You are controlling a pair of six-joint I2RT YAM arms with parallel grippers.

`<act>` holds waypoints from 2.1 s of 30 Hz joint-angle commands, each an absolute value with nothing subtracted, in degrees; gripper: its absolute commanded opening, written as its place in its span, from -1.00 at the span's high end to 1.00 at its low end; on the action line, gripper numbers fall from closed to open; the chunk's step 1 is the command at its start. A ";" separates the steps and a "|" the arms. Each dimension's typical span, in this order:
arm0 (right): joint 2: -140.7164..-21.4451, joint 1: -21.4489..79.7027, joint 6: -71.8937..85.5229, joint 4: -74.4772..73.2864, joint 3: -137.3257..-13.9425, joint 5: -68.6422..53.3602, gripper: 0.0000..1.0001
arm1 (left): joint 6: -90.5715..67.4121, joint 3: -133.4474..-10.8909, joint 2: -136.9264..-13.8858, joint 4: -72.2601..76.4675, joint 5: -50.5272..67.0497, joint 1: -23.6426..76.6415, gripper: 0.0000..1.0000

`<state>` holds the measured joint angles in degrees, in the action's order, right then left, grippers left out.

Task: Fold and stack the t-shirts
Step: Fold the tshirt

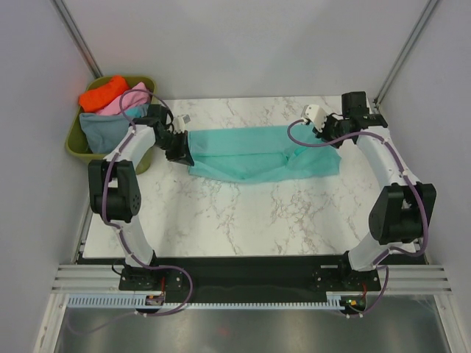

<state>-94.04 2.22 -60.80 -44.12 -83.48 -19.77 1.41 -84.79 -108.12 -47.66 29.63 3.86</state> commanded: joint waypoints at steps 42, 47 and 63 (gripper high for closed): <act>-122.34 4.66 -42.72 -22.77 -108.37 -12.66 1.00 | 3.43 -108.81 -126.03 -45.27 19.34 2.02 0.96; -122.26 4.83 -38.94 -19.44 -107.84 -10.64 0.80 | 5.01 -109.60 -123.24 -44.74 16.60 2.64 0.08; -109.07 4.83 -17.33 -18.36 -98.18 -11.07 -0.86 | 0.79 -105.38 -117.94 -44.82 25.05 8.52 -0.26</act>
